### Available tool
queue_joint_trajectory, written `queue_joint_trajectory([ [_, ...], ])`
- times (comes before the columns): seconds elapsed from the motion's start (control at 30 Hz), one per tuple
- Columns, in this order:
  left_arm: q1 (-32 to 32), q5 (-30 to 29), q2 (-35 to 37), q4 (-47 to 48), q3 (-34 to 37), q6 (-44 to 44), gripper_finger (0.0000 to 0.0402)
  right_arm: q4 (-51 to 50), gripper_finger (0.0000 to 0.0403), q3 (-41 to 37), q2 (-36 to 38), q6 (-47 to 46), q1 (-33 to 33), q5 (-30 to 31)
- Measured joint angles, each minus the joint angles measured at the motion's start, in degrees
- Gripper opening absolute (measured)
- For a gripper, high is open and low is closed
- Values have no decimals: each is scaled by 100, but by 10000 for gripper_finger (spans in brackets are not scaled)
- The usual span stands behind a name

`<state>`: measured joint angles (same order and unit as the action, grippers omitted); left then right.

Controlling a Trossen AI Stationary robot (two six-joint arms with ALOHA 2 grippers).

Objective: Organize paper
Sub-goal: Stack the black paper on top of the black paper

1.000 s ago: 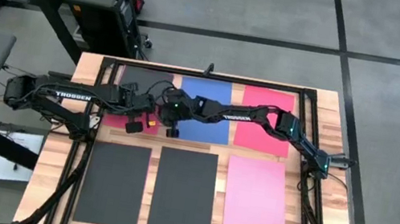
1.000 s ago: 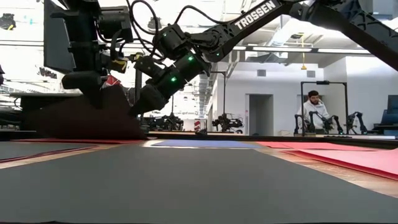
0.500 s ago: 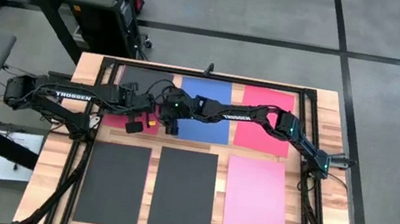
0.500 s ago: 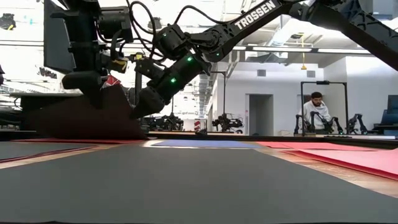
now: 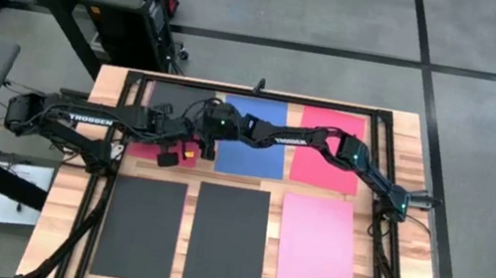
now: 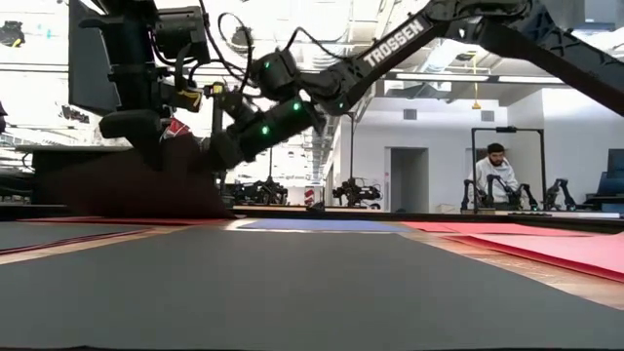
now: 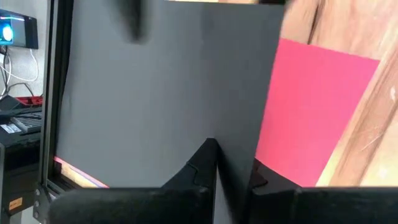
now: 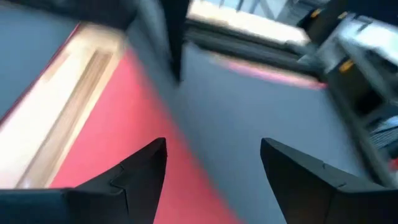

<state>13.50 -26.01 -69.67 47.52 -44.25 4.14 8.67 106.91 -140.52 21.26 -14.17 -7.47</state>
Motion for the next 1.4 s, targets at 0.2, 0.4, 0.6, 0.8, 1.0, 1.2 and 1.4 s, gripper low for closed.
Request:
queue_joint_trajectory([
  [0.2,-2,19,0,-38,2,14,0,313,225,19,-182,108,24,-4],
  [0.4,0,22,0,-31,2,14,0,411,84,83,-193,117,0,51],
  [0.6,-2,18,0,-34,0,-90,0,392,6,253,-193,129,-22,63],
  [0.8,-2,16,193,82,-66,-105,0,380,0,440,-193,298,25,189],
  [1.0,-97,-247,632,852,-590,-284,0,-81,0,929,-193,659,169,493],
  [1.2,-486,-416,979,1536,-1334,-599,0,-1252,0,1731,-191,1060,394,950],
  [1.4,-1103,-581,963,2077,-2026,-930,0,-2374,0,2693,-191,1327,654,1400],
])
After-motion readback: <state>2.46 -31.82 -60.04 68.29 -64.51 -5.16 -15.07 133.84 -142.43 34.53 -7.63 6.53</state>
